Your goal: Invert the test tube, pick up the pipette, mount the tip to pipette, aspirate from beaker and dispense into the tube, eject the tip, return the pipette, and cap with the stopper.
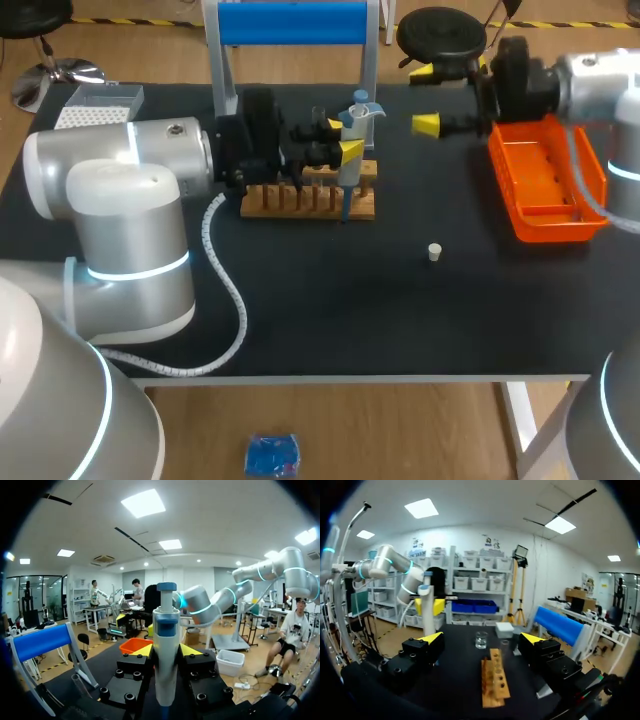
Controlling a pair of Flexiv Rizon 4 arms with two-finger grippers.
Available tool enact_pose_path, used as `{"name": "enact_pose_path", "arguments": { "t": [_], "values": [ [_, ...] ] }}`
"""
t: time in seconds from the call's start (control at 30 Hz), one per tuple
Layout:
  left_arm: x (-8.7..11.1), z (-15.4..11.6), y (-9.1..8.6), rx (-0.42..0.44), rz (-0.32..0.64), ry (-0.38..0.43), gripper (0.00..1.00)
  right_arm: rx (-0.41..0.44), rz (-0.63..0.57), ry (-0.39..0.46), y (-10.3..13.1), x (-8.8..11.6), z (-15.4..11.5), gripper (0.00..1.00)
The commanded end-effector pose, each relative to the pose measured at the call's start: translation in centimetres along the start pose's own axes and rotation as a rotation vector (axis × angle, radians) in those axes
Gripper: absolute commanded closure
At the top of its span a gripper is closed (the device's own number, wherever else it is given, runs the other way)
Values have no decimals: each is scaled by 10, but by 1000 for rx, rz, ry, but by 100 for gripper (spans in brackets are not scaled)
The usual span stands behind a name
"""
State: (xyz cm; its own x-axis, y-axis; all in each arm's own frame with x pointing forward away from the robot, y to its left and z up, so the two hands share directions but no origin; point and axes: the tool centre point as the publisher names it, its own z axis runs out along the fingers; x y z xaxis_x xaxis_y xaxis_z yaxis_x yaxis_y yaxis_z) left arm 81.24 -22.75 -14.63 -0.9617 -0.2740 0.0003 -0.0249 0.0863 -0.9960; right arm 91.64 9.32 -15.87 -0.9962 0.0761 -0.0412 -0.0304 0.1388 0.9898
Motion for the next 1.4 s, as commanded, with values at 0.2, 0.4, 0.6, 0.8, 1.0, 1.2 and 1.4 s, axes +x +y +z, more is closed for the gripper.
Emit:
{"name": "enact_pose_path", "arguments": {
  "t": [0.2, 0.4, 0.6, 0.8, 1.0, 1.2, 1.4],
  "values": [
    [0, -2, 0, -2, -4, -17, 100, 171, 50, -95, 23, -60, 29, 0],
    [1, -4, 1, 1, -8, -27, 100, 205, 61, -129, 26, -88, 51, 0],
    [1, -6, 1, 4, -7, -33, 100, 236, 56, -121, 22, -104, 78, 0],
    [1, -10, 2, 8, -8, -41, 100, 267, 67, -138, 17, -120, 92, 0],
    [1, -13, 4, 10, -11, -48, 100, 275, 75, -151, 11, -124, 97, 0],
    [1, -15, 5, 10, -12, -53, 100, 275, 61, -149, 9, -124, 98, 0],
    [1, -15, 5, 11, -12, -52, 100, 275, 61, -149, 9, -124, 98, 0]
  ]
}}
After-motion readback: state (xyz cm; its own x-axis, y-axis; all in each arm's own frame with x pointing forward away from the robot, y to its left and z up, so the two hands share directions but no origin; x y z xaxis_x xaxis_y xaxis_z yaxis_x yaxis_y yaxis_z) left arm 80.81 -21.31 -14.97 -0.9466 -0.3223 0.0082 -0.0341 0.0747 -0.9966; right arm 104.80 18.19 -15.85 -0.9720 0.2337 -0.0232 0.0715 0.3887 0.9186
